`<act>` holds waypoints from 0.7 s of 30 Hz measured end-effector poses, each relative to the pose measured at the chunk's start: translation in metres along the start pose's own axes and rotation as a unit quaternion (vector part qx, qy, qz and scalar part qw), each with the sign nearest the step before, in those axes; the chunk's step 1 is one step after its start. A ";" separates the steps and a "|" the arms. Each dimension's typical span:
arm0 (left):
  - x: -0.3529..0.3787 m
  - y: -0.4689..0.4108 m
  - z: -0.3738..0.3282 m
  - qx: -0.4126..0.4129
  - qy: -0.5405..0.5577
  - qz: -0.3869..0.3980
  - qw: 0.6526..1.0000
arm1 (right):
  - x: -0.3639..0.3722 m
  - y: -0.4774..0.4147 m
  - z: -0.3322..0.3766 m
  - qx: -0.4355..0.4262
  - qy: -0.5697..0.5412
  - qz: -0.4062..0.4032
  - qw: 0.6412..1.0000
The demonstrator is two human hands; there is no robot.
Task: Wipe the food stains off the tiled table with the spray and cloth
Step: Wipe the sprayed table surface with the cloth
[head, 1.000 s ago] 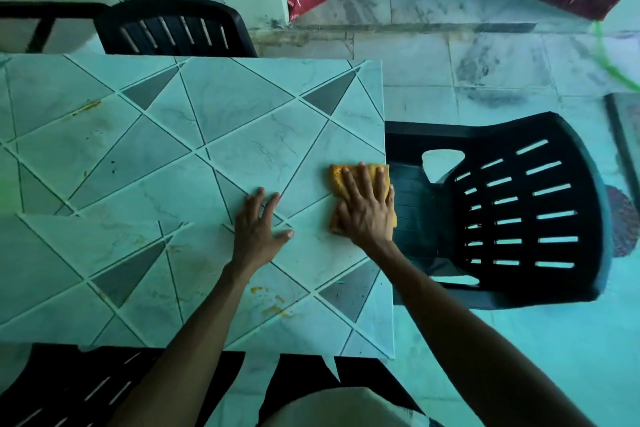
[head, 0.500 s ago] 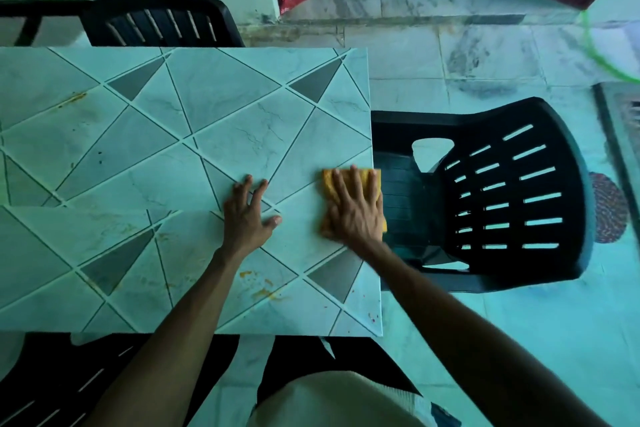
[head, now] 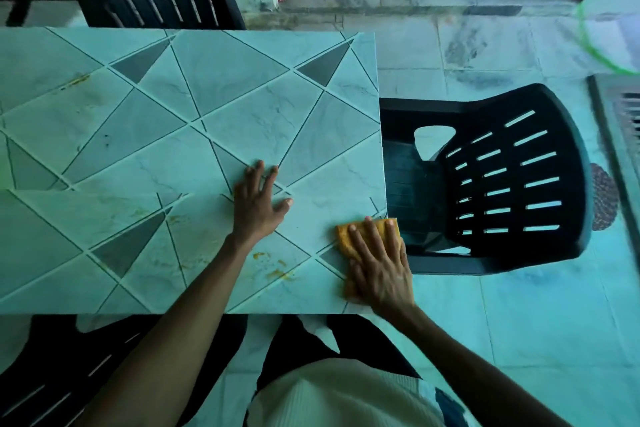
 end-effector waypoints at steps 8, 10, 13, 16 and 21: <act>-0.011 0.042 0.027 0.068 0.030 -0.038 0.996 | -0.005 -0.103 0.109 0.028 -0.034 -0.003 0.999; -0.015 0.051 0.042 0.058 0.037 -0.046 0.997 | 0.008 -0.072 0.143 -0.031 -0.022 -0.005 0.999; -0.017 0.059 0.056 0.071 0.022 -0.051 0.996 | 0.024 -0.015 0.136 -0.106 -0.012 -0.001 0.994; -0.012 0.060 0.054 0.069 0.009 -0.025 0.997 | 0.020 0.014 0.088 -0.080 0.005 -0.004 0.997; 0.002 0.060 0.023 0.127 0.003 0.003 0.992 | -0.004 -0.033 0.031 0.098 0.013 0.013 0.995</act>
Point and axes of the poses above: each hand's wrist, its own y-axis away from the middle knuckle, its own x-axis out of the palm, z = x × y, the point moved 2 cm from there along -y, towards the middle knuckle, and after that the axes turned 6 degrees about x, right-handed, at the moved point
